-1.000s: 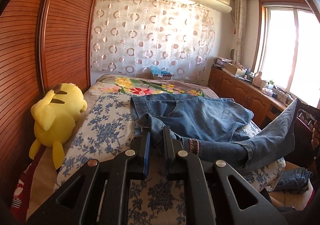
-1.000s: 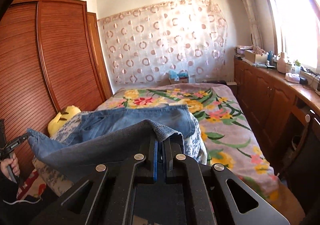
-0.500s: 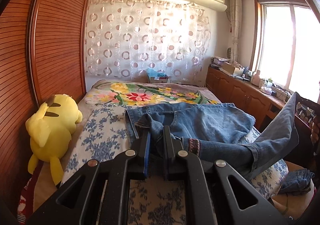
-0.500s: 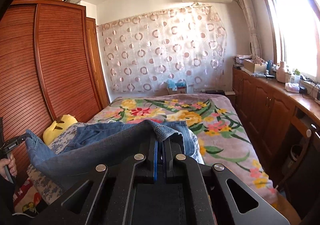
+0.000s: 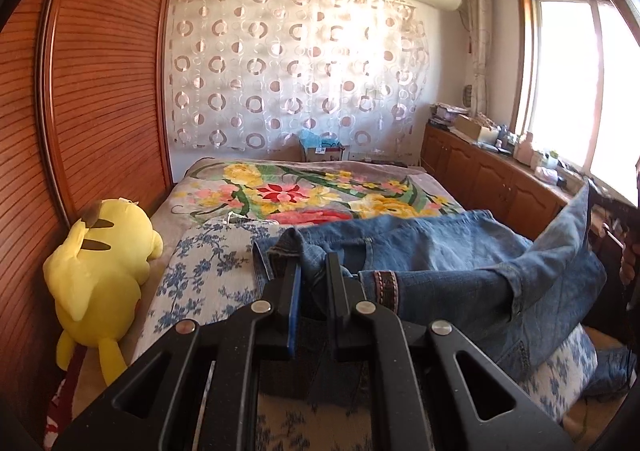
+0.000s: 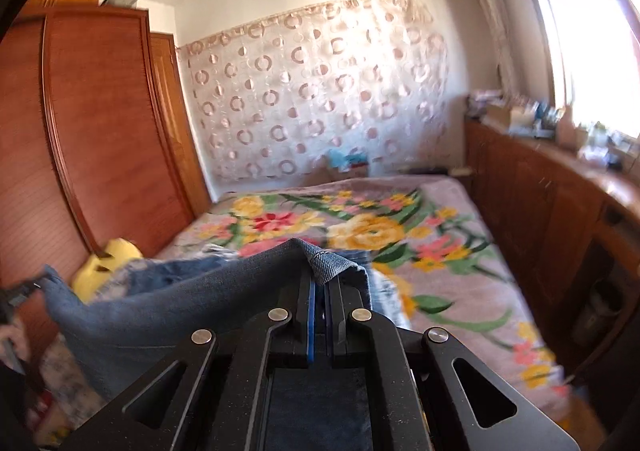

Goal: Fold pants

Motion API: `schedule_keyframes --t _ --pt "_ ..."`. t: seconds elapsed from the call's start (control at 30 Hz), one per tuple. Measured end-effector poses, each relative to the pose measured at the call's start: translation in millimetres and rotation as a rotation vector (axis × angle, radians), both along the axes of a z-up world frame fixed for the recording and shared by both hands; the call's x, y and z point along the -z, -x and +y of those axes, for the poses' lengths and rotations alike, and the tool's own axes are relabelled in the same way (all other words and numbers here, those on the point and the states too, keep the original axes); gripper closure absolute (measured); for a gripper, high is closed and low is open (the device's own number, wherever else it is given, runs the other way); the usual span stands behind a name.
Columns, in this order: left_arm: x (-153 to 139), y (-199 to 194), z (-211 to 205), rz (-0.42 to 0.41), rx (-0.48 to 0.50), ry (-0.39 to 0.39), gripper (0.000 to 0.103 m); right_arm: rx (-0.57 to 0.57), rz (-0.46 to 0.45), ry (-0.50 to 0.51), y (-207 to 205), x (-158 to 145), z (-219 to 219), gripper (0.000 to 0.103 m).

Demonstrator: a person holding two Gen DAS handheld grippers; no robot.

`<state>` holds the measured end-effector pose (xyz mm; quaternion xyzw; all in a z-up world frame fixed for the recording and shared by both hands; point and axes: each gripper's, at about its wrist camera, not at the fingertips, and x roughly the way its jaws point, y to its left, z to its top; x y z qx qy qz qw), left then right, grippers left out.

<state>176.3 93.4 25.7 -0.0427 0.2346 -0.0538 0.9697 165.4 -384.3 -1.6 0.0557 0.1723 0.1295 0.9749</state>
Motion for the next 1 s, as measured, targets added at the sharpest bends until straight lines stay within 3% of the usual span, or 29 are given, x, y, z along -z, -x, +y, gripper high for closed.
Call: schedule_keyframes --t 0.07,0.47,1.0 --pt "0 -13 0 0.008 0.001 0.013 0.092 0.009 0.015 -0.030 -14 -1 -8 0.100" --pt "-5 -95 -9 0.030 -0.005 -0.049 0.092 0.032 0.005 0.040 -73 -9 6 0.100" --pt "31 -171 -11 0.138 -0.018 -0.069 0.092 0.075 0.104 0.110 -153 -2 36 0.100"
